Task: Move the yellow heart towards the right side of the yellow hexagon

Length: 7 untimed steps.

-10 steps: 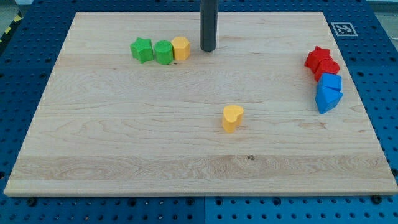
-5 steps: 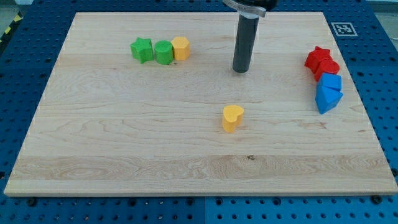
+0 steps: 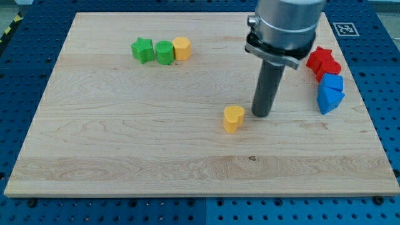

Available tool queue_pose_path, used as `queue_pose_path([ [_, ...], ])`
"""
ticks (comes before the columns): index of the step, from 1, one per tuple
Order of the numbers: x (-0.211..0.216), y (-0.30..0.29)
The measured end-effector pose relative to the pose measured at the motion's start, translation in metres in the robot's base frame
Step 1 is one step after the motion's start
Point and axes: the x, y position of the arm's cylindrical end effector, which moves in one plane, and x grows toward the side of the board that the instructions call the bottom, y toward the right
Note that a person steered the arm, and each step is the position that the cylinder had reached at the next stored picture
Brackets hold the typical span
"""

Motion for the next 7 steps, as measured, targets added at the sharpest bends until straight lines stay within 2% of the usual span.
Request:
queue_pose_path([
  [2, 0.04, -0.012],
  [3, 0.041, -0.054],
  [6, 0.041, -0.07],
  [7, 0.024, -0.085],
])
